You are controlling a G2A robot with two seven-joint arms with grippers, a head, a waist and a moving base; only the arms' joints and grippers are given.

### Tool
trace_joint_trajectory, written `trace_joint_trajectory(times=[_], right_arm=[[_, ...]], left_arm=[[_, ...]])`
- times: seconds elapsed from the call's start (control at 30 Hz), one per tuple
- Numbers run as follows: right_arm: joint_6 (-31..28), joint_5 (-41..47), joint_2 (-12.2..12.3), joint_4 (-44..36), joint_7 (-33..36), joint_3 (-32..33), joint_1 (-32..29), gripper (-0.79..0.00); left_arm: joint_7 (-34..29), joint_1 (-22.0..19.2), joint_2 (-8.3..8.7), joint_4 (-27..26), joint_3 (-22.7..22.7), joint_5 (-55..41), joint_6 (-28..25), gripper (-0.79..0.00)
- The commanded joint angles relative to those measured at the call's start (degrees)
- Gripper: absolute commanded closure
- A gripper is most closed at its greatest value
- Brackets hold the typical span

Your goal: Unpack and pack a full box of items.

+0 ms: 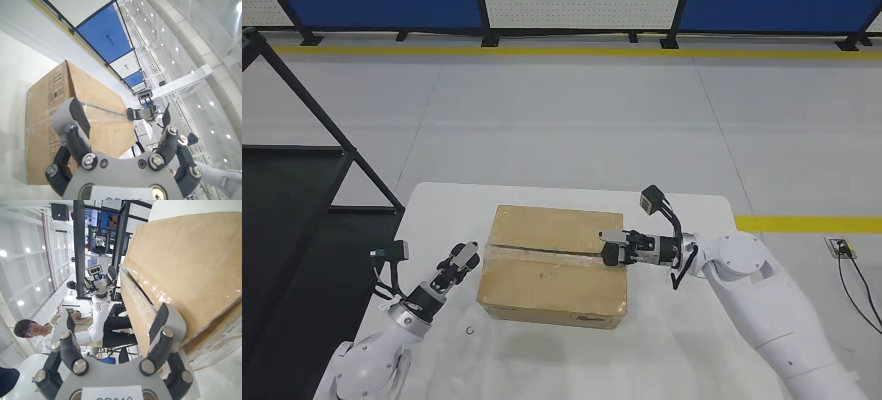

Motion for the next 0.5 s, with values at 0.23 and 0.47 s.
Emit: trace_joint_trajectory(times=[0.23, 0.47], right_arm=[[-1.64, 0.47, -0.49, 0.83, -0.67, -0.36, -0.31, -0.785], [-0.96, 0.07, -1.24, 0.41, -1.44, -1.81, 0.33, -0.785]], left_arm=[[0.12, -0.35, 0.06, 0.27, 0.26, 0.16, 0.17, -0.785], [0.34, -0.45, 0.10, 0.40, 0.26, -0.01, 0.22, -0.785]])
